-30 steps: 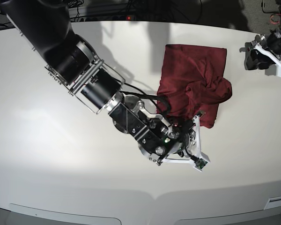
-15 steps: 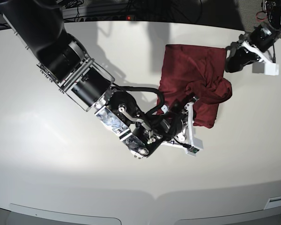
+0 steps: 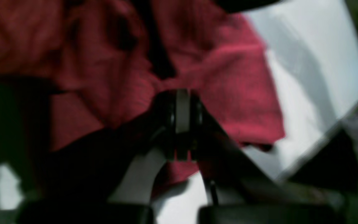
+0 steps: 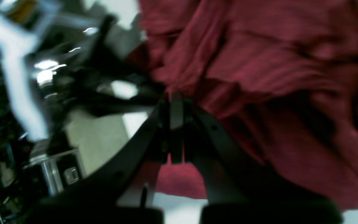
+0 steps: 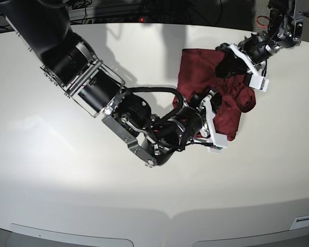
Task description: Fold the T-shirt properly
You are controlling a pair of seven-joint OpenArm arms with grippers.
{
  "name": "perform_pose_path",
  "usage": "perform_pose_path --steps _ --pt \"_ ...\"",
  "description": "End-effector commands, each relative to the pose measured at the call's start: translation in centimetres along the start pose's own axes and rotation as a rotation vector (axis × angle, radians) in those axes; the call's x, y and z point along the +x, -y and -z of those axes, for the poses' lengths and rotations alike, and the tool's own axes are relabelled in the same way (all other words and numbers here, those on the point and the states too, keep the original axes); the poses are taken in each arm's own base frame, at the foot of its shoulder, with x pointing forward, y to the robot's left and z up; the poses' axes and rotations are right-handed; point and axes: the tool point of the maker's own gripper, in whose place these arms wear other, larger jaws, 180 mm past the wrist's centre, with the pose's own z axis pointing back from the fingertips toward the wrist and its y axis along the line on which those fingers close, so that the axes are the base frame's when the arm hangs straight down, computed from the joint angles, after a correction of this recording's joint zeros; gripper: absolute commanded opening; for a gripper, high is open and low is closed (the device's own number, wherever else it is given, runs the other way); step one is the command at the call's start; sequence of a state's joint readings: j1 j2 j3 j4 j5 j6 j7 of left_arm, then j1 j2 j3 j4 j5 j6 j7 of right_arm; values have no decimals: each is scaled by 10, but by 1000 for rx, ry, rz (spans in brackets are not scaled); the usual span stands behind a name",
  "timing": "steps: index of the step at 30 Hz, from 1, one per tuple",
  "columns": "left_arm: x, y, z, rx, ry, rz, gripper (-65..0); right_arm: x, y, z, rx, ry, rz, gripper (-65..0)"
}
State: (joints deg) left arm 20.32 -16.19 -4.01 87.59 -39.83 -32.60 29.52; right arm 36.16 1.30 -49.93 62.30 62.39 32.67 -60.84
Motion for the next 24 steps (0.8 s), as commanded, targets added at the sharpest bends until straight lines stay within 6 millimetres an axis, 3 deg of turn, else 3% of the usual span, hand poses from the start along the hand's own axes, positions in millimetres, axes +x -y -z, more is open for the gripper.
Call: perform_pose_path --steps 1,10,17,19,24 --pt "12 -4 -2 17 30 23 -650 21 -5 -9 1 38 -45 -650" --pt "0 -41 -6 220 -35 84 -650 29 11 -14 -93 54 -94 -650" --pt "-36 -68 -8 283 -109 52 -650 64 -29 -27 44 159 -133 -650" --pt "-45 -75 -8 298 -124 40 -650 57 -37 -20 83 149 -113 -650" --pt "-51 -80 -7 307 -140 24 -650 12 -41 22 69 53 -141 -650"
